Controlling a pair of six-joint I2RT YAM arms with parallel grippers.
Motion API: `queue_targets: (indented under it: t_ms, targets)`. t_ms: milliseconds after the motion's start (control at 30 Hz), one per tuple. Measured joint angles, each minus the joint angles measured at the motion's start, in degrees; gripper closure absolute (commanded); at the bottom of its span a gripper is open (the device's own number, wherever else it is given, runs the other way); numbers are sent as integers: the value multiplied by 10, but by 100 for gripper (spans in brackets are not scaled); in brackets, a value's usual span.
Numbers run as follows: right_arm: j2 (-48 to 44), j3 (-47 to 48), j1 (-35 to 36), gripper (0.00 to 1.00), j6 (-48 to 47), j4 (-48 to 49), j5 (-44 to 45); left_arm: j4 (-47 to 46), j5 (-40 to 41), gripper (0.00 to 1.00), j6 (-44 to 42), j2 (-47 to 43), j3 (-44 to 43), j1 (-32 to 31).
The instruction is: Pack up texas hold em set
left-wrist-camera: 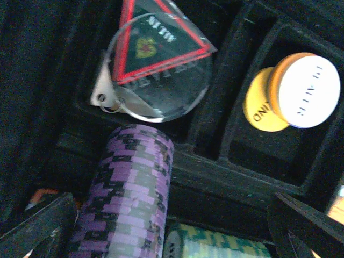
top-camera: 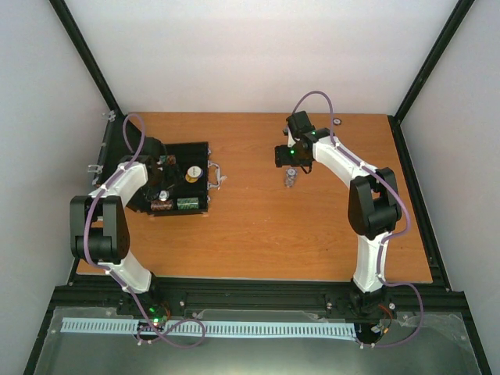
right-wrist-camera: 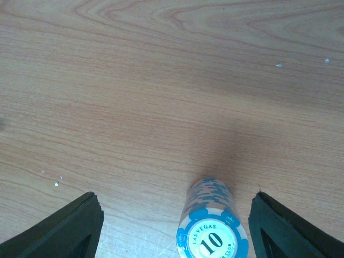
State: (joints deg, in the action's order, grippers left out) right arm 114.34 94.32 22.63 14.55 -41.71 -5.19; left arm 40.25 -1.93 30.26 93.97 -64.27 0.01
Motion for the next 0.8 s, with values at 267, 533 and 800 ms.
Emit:
queue_targets:
  t_ms: [267,533,800]
  targets:
    - [0,0,0,25,5,1,4,-44,-83,0,16,1,16,0]
    - [0,-2,0,25,13,-3,13,-63,-144,0,19,7,10,0]
    - [-1,-28,0,25,21,-8,18,-85,-222,0,35,13,0,0]
